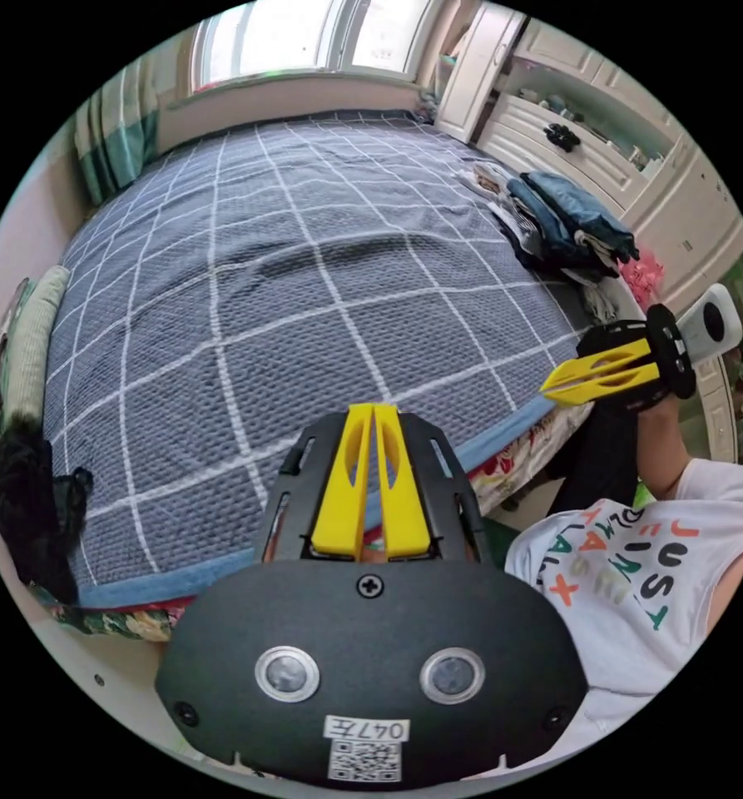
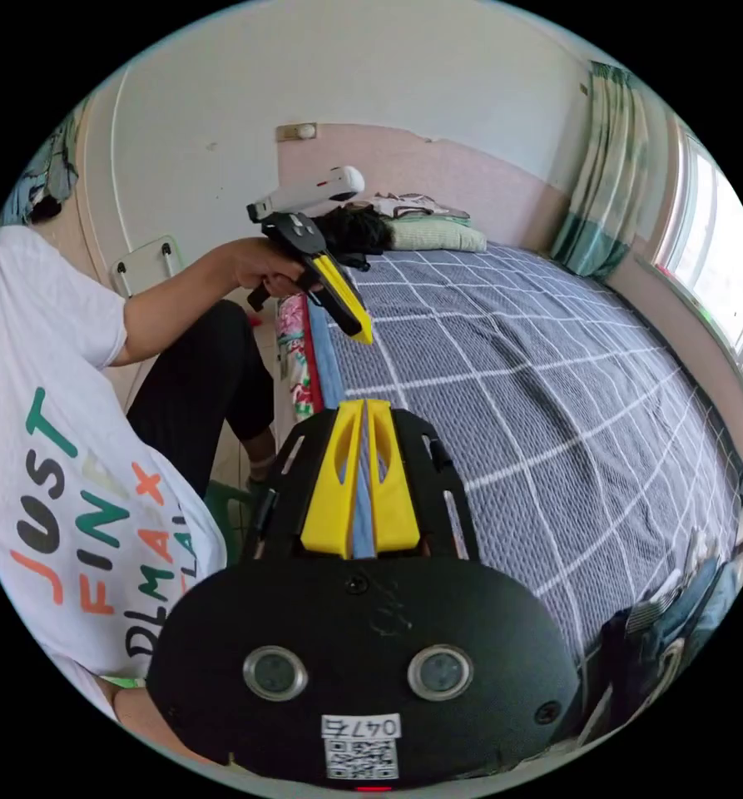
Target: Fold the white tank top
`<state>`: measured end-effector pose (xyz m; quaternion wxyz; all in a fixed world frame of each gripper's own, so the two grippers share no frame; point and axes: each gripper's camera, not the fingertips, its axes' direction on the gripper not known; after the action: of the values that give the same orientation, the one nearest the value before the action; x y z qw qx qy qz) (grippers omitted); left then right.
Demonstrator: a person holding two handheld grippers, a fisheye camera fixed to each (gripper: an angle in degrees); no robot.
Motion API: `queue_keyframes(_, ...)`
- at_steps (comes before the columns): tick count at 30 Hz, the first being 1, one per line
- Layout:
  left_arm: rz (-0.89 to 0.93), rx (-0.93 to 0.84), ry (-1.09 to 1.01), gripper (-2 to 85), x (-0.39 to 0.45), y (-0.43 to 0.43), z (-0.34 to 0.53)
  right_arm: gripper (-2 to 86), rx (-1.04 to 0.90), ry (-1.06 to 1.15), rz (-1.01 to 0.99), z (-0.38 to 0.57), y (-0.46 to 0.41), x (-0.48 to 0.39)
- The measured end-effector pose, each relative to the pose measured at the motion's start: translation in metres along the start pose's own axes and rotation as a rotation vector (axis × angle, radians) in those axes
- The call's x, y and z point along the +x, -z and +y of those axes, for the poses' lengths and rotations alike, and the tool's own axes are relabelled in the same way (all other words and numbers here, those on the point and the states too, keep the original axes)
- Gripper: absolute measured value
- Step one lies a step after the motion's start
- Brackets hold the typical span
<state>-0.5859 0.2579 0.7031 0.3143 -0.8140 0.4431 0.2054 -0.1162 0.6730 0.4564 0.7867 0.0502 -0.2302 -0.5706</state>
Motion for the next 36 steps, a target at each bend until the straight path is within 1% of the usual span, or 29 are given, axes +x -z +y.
queue_keyframes(3, -0.021, 0.056, 0.031, -0.8, -0.042, 0.007, 0.013, 0.0, 0.051, 0.014, 0.017, -0.051, -0.031, -0.001)
queue_keyframes(4, -0.055, 0.084, 0.082, -0.8, -0.063, 0.010, 0.021, 0.2, 0.081, 0.019, 0.029, -0.073, -0.043, 0.001)
queue_keyframes(6, -0.115, 0.160, 0.211, -0.9, -0.098, 0.016, 0.040, 0.5, 0.130, 0.030, 0.056, -0.108, -0.062, 0.005)
queue_keyframes(7, -0.132, 0.245, 0.326, -0.9, -0.123, 0.018, 0.059, 0.7, 0.165, 0.044, 0.071, -0.133, -0.076, 0.009)
queue_keyframes(8, -0.118, 0.331, 0.437, -1.0, -0.147, 0.017, 0.081, 0.8, 0.181, 0.055, 0.076, -0.146, -0.084, 0.011)
queue_keyframes(9, -0.108, 0.372, 0.498, -1.0, -0.158, 0.015, 0.093, 0.9, 0.207, 0.073, 0.079, -0.174, -0.100, 0.017)
queue_keyframes(11, -0.075, 0.512, 0.700, -1.0, -0.192, 0.003, 0.135, 1.2, 0.253, 0.104, 0.056, -0.219, -0.129, 0.026)
queue_keyframes(12, -0.068, 0.538, 0.730, -1.0, -0.198, -0.001, 0.143, 1.4, 0.293, 0.116, 0.028, -0.250, -0.150, 0.033)
queue_keyframes(13, -0.045, 0.554, 0.768, -1.0, -0.209, -0.008, 0.153, 1.8, 0.328, 0.118, -0.013, -0.283, -0.174, 0.040)
queue_keyframes(15, -0.019, 0.531, 0.781, -1.0, -0.223, -0.020, 0.162, 2.9, 0.356, 0.131, -0.071, -0.335, -0.216, 0.047)
queue_keyframes(19, -0.011, 0.428, 0.898, -1.0, -0.254, -0.055, 0.180, 6.0, 0.333, 0.162, -0.101, -0.445, -0.320, 0.048)
queue_keyframes(23, -0.017, 0.357, 0.890, -1.0, -0.272, -0.076, 0.188, 7.7, 0.269, 0.177, -0.049, -0.510, -0.391, 0.040)
queue_keyframes(26, 0.011, 0.382, 0.871, -0.9, -0.281, -0.084, 0.200, 9.3, 0.238, 0.212, 0.005, -0.543, -0.430, 0.032)
queue_keyframes(29, 0.035, 0.401, 0.854, -0.8, -0.289, -0.089, 0.210, 10.9, 0.187, 0.204, -0.034, -0.569, -0.460, 0.031)
queue_keyframes(31, 0.034, 0.420, 0.831, -0.7, -0.291, -0.091, 0.213, 9.3, 0.111, 0.169, -0.053, -0.583, -0.483, 0.032)
queue_keyframes(32, 0.031, 0.434, 0.801, -0.6, -0.290, -0.092, 0.214, 6.9, 0.076, 0.164, -0.046, -0.586, -0.488, 0.032)
queue_keyframes(33, 0.031, 0.436, 0.785, -0.6, -0.289, -0.092, 0.214, 2.2, 0.011, 0.169, -0.057, -0.589, -0.498, 0.031)
queue_keyframes(34, 0.028, 0.428, 0.756, -0.4, -0.288, -0.095, 0.212, 1.2, -0.030, 0.192, -0.079, -0.588, -0.501, 0.028)
queue_keyframes(35, 0.032, 0.405, 0.738, 0.0, -0.289, -0.098, 0.210, 0.7, -0.023, 0.189, -0.070, -0.587, -0.499, 0.027)
queue_keyframes(36, 0.041, 0.392, 0.728, 0.2, -0.290, -0.101, 0.209, 0.3, 0.035, 0.209, -0.048, -0.581, -0.490, 0.023)
